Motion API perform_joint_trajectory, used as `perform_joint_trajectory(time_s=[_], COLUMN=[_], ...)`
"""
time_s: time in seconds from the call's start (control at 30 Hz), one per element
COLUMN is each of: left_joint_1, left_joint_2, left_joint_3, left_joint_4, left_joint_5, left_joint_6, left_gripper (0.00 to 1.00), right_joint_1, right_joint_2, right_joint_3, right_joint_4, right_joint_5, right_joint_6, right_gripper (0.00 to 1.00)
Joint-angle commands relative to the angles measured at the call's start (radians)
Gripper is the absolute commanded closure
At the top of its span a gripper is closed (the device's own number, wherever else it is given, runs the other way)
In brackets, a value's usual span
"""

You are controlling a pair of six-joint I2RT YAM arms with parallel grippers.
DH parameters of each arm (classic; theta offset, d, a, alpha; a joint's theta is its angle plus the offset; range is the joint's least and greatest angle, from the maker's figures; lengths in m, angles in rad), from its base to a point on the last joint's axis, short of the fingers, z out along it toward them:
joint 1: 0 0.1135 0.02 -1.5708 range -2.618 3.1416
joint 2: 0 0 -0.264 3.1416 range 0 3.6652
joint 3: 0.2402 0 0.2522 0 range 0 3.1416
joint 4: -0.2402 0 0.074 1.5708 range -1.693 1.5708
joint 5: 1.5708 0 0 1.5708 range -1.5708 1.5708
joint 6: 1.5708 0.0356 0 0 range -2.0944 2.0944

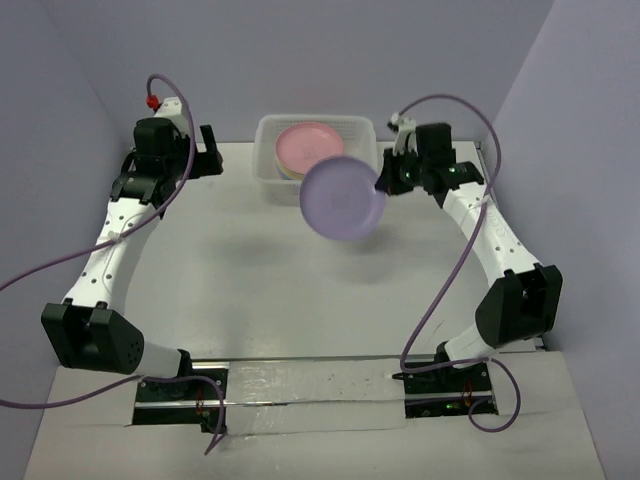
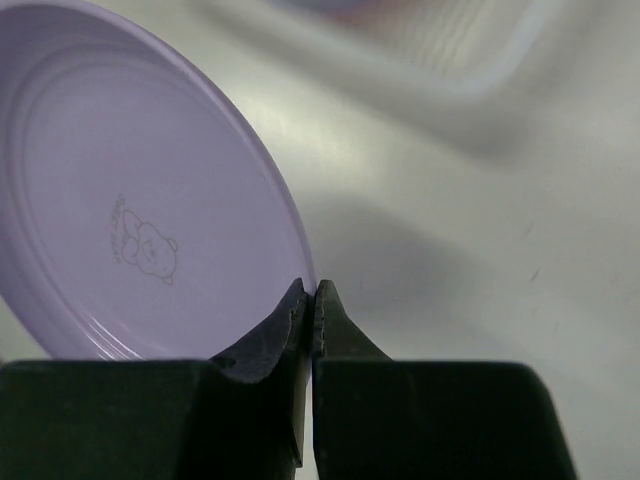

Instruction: Place the plates into the plastic bin on the countertop

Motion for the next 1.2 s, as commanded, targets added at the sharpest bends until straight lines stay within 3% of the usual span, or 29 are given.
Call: perform_joint_trajectory(time_s=[0.0,0.2,0.4,0.57,0.9,0.97,1.07,1.1,1.17], left_joint_1=[0.050,0.052,0.059,0.061,0.064,0.068,0.086,0.092,0.101], left_joint_2=[-0.031,-0.064,-0.113,-0.098,-0.086,-0.080,-0.075,-0.075,-0.077], left_joint_3=[-0.035,-0.119,-0.210,-0.224,-0.212,-0.204,-0.190,-0.186,-0.172], left_joint_4=[0.038,0.065,0.125,0.107,0.089,0.083,0.062,0.059,0.053], left_joint_5=[0.032,-0.098,-0.127,-0.143,-0.161,-0.154,-0.103,-0.076,-0.034], left_joint_6=[-0.117,-0.150,-0.210,-0.227,-0.200,-0.198,-0.182,-0.174,-0.155], left_gripper=[0.01,0.01,0.01,0.01,0.01,0.01,0.01,0.01,0.01], right_joint_1=[0.028,0.081,0.114,0.127,0.144,0.146,0.146,0.146,0.149], right_joint_2=[0.048,0.329,0.584,0.712,0.822,0.832,0.813,0.786,0.710], right_joint_3=[0.213,0.556,0.857,0.949,0.943,0.946,0.942,0.940,0.924], right_joint_4=[0.175,0.218,0.169,0.203,0.249,0.247,0.231,0.222,0.213], right_joint_5=[0.110,0.462,0.632,0.640,0.526,0.489,0.457,0.447,0.434], right_joint_6=[0.226,0.444,0.551,0.602,0.605,0.598,0.581,0.572,0.549], right_gripper=[1.00,1.00,1.00,1.00,1.00,0.81,0.27,0.15,0.00])
